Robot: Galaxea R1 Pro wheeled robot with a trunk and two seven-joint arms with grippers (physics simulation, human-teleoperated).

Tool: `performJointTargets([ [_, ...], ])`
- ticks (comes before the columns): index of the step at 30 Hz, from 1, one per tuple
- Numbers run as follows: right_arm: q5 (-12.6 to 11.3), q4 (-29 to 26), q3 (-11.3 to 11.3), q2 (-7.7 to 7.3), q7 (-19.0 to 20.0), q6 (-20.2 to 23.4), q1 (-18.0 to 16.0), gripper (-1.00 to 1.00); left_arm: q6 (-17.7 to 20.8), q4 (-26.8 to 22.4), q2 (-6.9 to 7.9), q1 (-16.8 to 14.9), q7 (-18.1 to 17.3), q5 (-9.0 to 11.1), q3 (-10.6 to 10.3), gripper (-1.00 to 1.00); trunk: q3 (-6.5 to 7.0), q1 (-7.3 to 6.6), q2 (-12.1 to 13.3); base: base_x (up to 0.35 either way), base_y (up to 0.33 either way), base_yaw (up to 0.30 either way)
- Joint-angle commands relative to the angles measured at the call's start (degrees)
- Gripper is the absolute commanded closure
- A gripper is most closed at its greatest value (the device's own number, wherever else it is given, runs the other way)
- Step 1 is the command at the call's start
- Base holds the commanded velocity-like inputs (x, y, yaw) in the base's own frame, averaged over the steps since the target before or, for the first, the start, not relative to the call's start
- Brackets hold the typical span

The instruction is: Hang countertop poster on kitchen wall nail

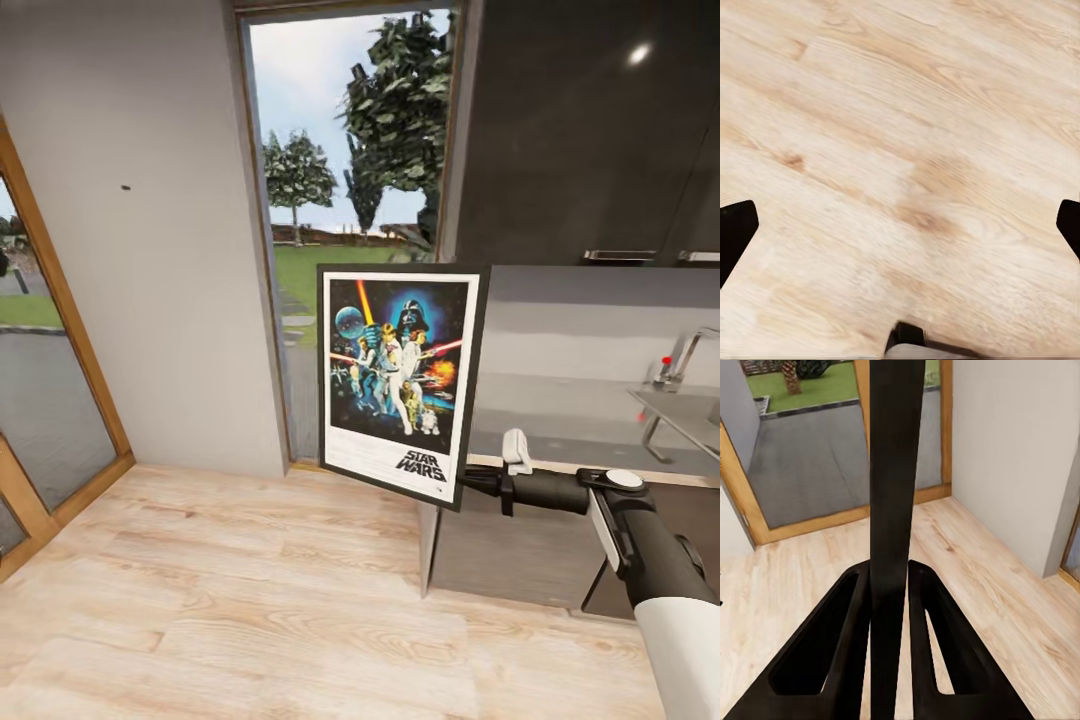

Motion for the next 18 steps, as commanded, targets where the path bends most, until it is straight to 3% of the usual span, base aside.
performJointTargets([
  [1,0.3,-0.1,-0.1,0.05,0.5,0.8,-0.1,1.0,0.4,0.0,-0.01,0.0,-0.3,0.2,0.1,-1.0,-0.12,0.04,-0.1,0.0,0.265,0.0],
  [9,0.3,-0.1,-0.3,0.16,0.4,0.8,-0.1,1.0,0.4,0.4,-0.01,0.0,-0.3,0.2,0.1,-1.0,-0.12,0.04,-0.1,0.026,0.29,0.0],
  [18,0.3,-0.1,-0.2,0.16,0.5,0.8,-0.1,1.0,0.5,0.4,0.0,0.0,-0.3,0.2,0.0,-1.0,-0.12,0.04,-0.1,0.128,0.295,0.0],
])
